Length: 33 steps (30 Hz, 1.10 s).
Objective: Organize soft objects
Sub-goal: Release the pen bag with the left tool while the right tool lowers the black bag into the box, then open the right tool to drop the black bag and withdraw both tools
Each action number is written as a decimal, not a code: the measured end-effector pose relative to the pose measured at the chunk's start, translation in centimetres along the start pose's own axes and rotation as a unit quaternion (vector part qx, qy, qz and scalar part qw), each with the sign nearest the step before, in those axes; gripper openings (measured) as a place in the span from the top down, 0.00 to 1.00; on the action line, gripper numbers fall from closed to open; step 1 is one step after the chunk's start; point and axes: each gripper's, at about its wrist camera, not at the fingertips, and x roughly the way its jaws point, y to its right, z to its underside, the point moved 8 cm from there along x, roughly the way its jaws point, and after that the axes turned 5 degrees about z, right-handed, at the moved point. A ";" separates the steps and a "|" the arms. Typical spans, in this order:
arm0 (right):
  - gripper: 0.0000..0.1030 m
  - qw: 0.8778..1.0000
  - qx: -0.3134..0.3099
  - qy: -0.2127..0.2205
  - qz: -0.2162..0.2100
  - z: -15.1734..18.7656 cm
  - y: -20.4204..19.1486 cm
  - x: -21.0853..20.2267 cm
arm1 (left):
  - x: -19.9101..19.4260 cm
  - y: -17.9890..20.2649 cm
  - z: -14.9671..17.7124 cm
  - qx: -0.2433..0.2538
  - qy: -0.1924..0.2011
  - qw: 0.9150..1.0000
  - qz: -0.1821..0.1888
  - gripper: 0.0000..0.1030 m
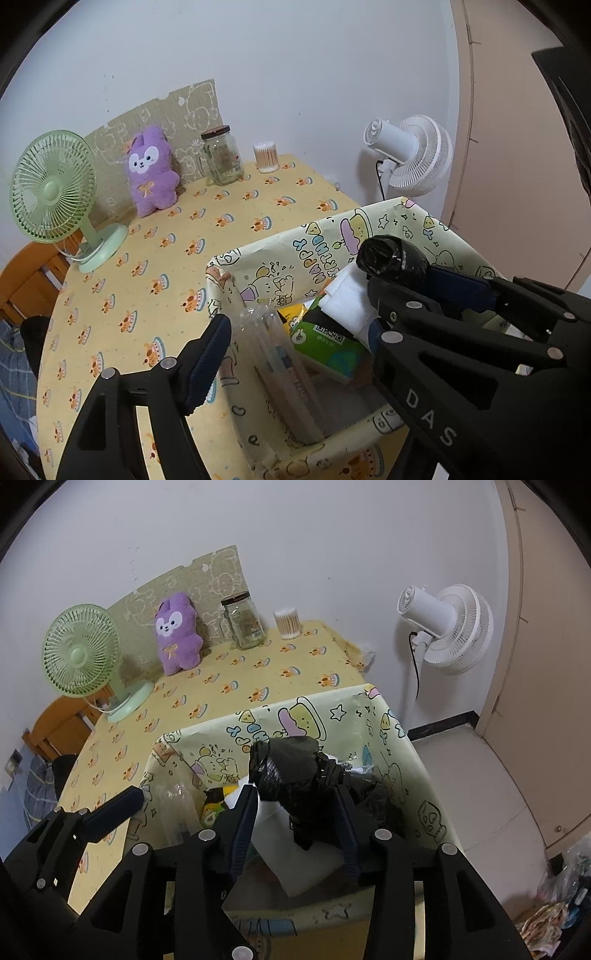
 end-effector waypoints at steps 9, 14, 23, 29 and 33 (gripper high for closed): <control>0.30 1.000 -0.005 0.026 -0.014 0.4 -1.0 -2.6 | -1.9 -0.9 0.5 -0.014 0.019 1.000 -0.006 0.12; 0.29 0.999 -0.014 0.035 -0.011 0.6 -1.9 -3.7 | -2.8 -1.6 0.8 -0.029 0.026 0.999 0.003 0.12; 0.21 0.998 -0.027 0.056 -0.005 0.8 -3.3 -5.9 | -5.0 -2.7 1.1 -0.040 0.046 0.998 0.003 0.11; 0.17 0.997 -0.031 0.071 0.002 0.7 -4.5 -7.3 | -6.7 -3.9 1.3 -0.049 0.059 0.997 -0.001 0.11; 0.16 0.996 -0.035 0.082 0.009 0.5 -5.2 -8.5 | -8.1 -4.6 1.5 -0.055 0.072 0.996 -0.002 0.11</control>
